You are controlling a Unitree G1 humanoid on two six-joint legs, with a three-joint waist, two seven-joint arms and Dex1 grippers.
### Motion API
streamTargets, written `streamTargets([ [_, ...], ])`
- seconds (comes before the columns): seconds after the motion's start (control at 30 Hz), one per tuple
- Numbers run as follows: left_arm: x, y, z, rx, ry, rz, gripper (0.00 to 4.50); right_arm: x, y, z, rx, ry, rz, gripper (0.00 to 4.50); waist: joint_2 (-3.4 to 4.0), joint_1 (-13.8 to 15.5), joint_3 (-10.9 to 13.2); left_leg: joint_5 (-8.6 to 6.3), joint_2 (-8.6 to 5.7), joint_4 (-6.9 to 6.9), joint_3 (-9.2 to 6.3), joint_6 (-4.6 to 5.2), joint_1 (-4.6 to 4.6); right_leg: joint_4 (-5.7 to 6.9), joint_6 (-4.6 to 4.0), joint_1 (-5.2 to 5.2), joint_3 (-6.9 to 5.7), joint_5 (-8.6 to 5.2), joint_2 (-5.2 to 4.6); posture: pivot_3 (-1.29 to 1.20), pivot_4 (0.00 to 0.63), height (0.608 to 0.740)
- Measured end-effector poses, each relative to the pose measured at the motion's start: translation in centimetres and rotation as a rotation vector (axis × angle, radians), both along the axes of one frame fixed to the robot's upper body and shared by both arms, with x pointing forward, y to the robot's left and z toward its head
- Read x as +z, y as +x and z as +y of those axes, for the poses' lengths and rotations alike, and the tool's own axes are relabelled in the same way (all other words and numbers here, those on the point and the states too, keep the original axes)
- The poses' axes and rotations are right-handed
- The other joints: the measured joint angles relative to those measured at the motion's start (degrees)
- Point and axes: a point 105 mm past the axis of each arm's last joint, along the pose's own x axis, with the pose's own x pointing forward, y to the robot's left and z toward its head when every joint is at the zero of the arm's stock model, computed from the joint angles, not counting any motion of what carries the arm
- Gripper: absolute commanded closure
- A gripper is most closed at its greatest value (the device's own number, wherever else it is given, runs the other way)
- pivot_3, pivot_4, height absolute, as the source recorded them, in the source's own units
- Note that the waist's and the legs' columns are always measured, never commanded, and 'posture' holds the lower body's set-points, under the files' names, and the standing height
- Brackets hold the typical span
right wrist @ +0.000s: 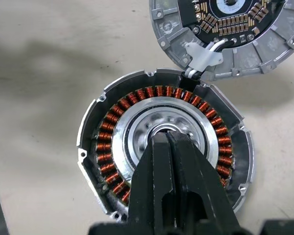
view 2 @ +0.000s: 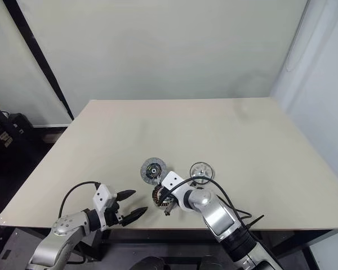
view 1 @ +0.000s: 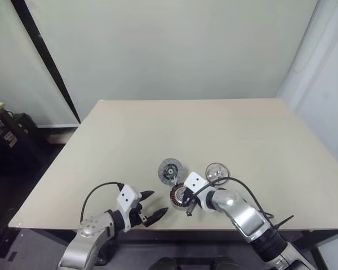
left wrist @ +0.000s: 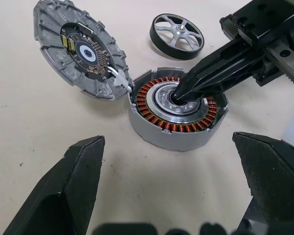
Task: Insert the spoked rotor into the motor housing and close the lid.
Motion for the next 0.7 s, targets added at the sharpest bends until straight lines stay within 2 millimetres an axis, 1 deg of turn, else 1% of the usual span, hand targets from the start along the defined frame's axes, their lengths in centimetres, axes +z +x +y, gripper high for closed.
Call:
streamTargets([
  [0.13,-0.07,-0.07,-0.12,-0.002,-0.003,0.003,0.0,-0.03,0.3,-0.05,-0.014,-0.014,-0.014,4.47,0.0,0.0,0.0,0.0,0.0,0.0,0.0,0.0,0.0,0.0,0.0,0.0,0.0,0.0,0.0,0.0,0.0,0.74],
  [0.53,-0.22,-0.23,-0.08,0.0,-0.003,0.009,0.0,-0.01,0.31,0.35,-0.015,-0.012,-0.017,4.47,0.0,0.0,0.0,0.0,0.0,0.01,0.0,0.0,0.01,0.0,0.0,-0.01,0.0,0.0,0.01,0.0,0.0,0.74],
  [0.7,-0.22,-0.2,-0.07,0.004,-0.002,0.009,0.0,0.81,0.54,0.45,-0.025,0.039,-0.009,4.47,0.0,0.0,0.0,0.0,0.0,0.0,-0.01,0.0,0.0,0.0,0.0,0.0,0.0,0.0,0.01,0.0,0.0,0.74],
])
